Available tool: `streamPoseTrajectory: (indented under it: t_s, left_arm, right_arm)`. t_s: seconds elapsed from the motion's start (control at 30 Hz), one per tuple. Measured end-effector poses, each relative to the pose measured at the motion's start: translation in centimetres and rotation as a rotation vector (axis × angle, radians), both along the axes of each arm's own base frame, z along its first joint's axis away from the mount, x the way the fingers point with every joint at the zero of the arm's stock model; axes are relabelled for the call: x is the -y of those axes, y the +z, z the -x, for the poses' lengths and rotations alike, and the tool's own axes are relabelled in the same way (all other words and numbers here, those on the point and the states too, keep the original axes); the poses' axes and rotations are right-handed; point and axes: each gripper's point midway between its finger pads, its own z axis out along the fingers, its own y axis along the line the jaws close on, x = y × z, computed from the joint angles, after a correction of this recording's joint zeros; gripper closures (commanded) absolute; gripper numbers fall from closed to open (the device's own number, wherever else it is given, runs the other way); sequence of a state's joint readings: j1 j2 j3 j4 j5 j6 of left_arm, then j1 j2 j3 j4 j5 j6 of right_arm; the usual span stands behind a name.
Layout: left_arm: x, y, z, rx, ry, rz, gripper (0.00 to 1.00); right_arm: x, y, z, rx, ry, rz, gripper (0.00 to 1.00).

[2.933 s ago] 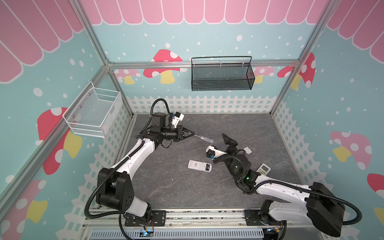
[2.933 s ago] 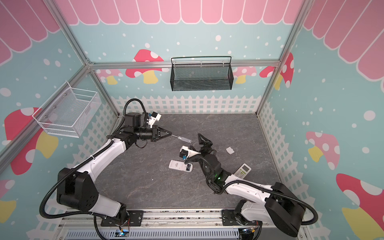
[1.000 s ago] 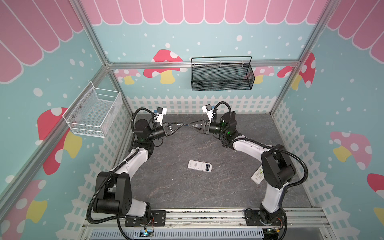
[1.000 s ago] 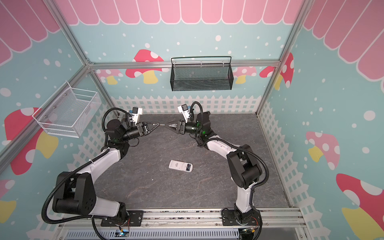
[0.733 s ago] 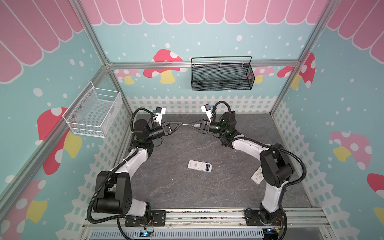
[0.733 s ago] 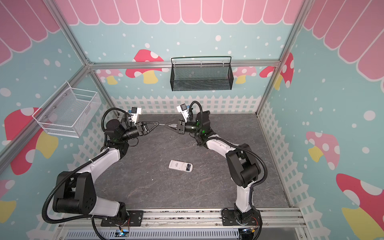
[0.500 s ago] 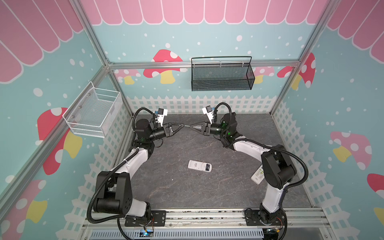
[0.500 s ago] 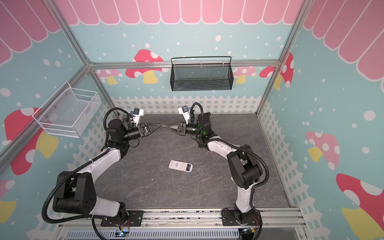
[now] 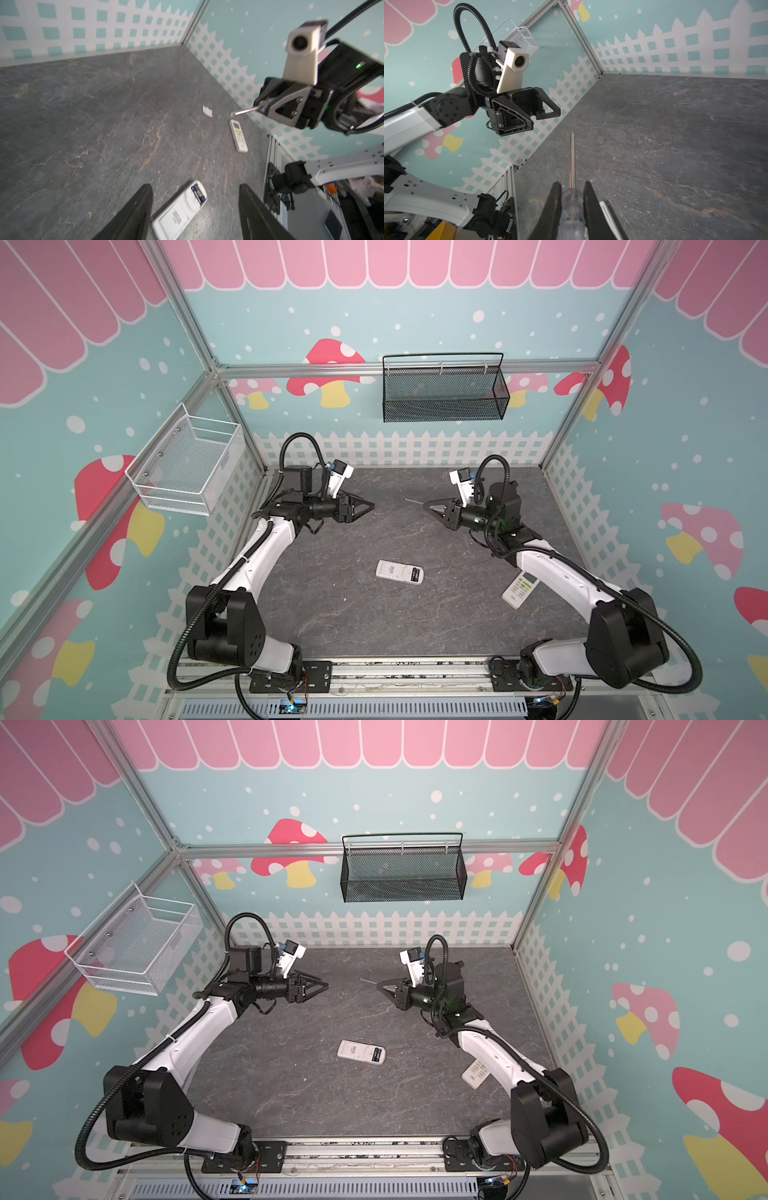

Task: Unload the batteries from the remote control
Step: 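Lower the left gripper to the remote while the right gripper carries the screwdriver over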

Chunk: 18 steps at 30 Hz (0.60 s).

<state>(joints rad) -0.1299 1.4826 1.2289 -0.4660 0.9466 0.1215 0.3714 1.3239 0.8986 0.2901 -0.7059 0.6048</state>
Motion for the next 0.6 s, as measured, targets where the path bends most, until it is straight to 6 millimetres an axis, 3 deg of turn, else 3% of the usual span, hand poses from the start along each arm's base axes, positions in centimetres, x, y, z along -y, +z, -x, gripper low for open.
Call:
streamPoseTrajectory:
  t_s: [0.23, 0.33, 0.6]
  left_arm:
    - [3.1, -6.2, 4.0, 0.123, -0.291, -0.305, 0.15]
    - [4.0, -8.8, 5.8, 0.172, -0.436, -0.407, 0.03]
    - [6.2, -13.9, 9.4, 0.289, -0.771, -0.561, 0.03]
  right_arm:
    - [3.6, -3.9, 4.0, 0.055, -0.097, 0.151, 1.00]
    - [4.9, -5.1, 5.3, 0.101, -0.125, 0.232, 1.00]
    - [7.2, -6.8, 8.0, 0.281, -0.124, 0.416, 1.00]
